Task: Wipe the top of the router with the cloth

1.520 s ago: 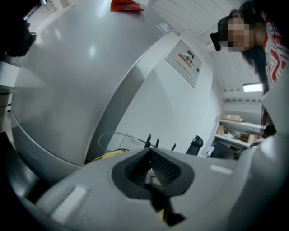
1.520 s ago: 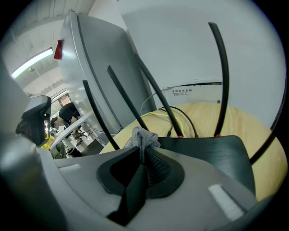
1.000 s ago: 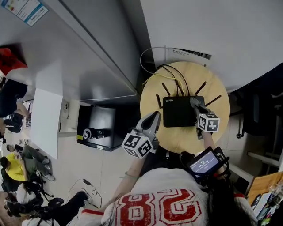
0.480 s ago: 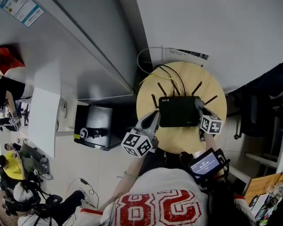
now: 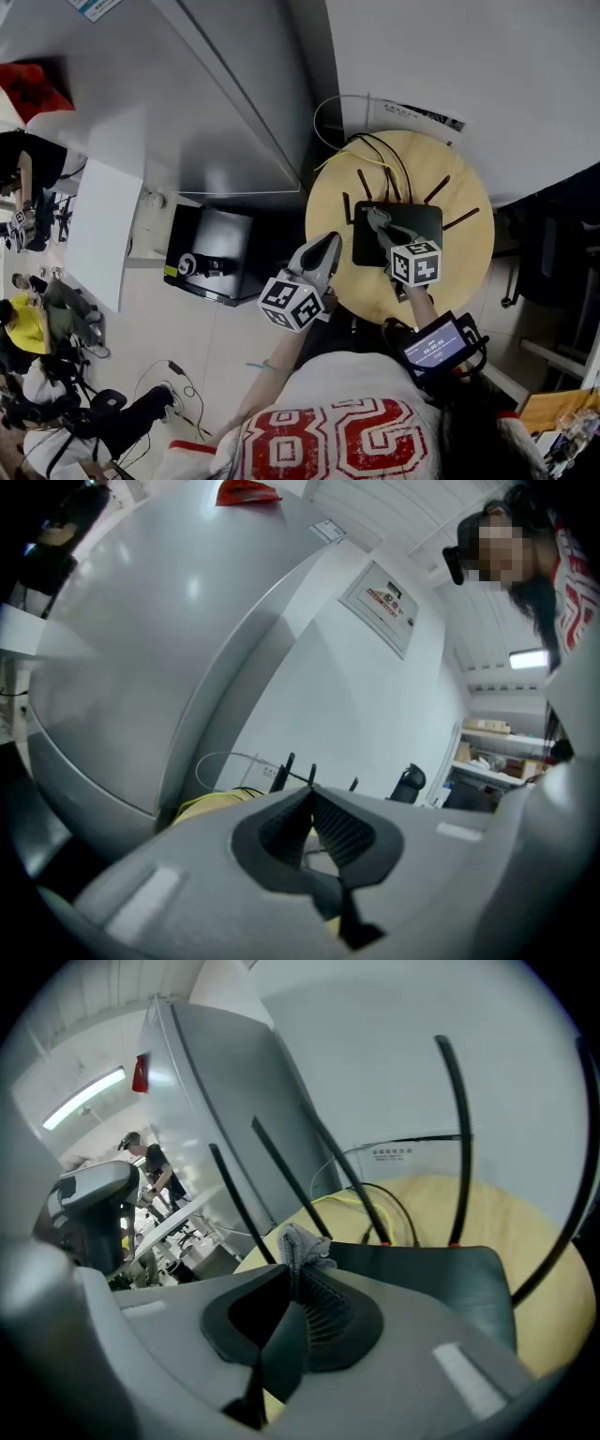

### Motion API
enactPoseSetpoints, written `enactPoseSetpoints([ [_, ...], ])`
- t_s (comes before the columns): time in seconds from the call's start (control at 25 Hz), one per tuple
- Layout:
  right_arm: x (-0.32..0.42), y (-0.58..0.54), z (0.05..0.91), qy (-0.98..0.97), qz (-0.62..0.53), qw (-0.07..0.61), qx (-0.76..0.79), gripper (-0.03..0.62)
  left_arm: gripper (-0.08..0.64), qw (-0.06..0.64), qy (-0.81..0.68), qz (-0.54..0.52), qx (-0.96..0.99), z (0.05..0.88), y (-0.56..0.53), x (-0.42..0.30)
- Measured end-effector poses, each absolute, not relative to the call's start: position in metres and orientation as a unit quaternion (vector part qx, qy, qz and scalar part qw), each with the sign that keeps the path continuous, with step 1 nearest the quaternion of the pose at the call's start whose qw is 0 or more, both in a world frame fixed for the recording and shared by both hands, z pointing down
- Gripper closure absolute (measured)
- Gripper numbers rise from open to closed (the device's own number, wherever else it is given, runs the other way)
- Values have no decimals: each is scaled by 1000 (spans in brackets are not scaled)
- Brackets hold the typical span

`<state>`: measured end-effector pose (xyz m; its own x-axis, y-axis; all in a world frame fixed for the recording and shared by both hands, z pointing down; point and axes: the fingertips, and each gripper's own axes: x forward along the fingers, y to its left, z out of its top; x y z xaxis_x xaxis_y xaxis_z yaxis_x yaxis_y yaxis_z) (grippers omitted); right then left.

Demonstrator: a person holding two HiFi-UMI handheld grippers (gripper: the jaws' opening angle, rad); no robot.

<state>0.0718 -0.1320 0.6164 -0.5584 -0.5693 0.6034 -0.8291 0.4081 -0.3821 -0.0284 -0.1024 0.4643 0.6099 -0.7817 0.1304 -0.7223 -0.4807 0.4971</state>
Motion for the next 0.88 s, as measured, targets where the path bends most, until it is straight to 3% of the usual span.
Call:
enactPoseSetpoints([
  [0.48,44,-111,631,-826,340,230,387,557,558,252,-473,-61,842,454,-90,-56],
  [0.88,119,-115,644,-770,364,221,474,557,558,270,-427,-52,861,467,-106,-29],
])
